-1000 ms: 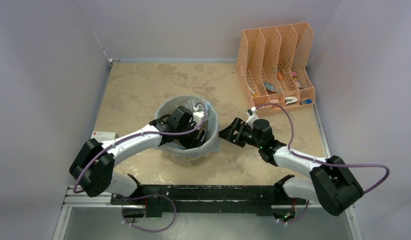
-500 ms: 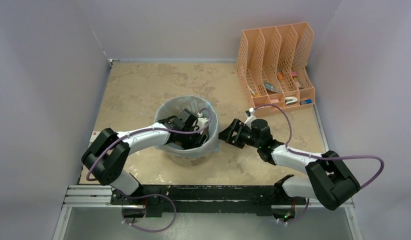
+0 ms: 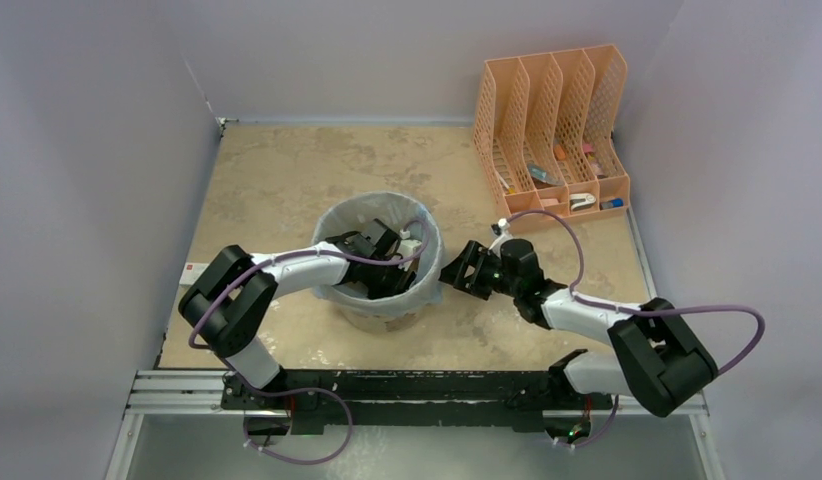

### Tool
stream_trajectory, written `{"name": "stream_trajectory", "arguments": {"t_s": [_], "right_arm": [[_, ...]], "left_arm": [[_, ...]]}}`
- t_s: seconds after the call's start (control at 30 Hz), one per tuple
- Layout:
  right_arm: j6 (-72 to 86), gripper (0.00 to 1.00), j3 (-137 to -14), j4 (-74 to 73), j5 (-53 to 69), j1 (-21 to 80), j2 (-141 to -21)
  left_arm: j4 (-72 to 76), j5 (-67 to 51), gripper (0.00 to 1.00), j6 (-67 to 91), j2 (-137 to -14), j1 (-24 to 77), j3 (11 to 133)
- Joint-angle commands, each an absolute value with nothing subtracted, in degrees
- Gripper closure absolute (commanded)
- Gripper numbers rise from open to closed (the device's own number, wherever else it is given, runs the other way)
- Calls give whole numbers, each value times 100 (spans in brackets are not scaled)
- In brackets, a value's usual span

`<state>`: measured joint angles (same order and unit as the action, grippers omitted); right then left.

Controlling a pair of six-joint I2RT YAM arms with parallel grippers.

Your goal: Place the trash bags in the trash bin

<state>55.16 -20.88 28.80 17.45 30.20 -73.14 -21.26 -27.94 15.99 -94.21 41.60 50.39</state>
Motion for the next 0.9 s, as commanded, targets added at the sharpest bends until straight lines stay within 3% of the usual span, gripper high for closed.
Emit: {"name": "stream_trajectory", "arguments": {"t_s": [0.0,0.27,0.67,0.87], "right_arm": [[5282,25,-2366,2861,1665,3010,-7573],[5040,40,-2663,2907,1915,3018,-8354],[5065,35,-2654,2581,1566,3017,-7671],[4882,31,-2712,2606,1844,3015,-7677]], "left_arm": [[-1937,-2947,46,1723,-9539,4224,4896],[-2276,-2808,44,1665,-8861,4237,5202],[-2320,-3236,42,1533,-8394,4241,5223],[-2046,-3766,43,1580,-9049,4292,5027]]}}
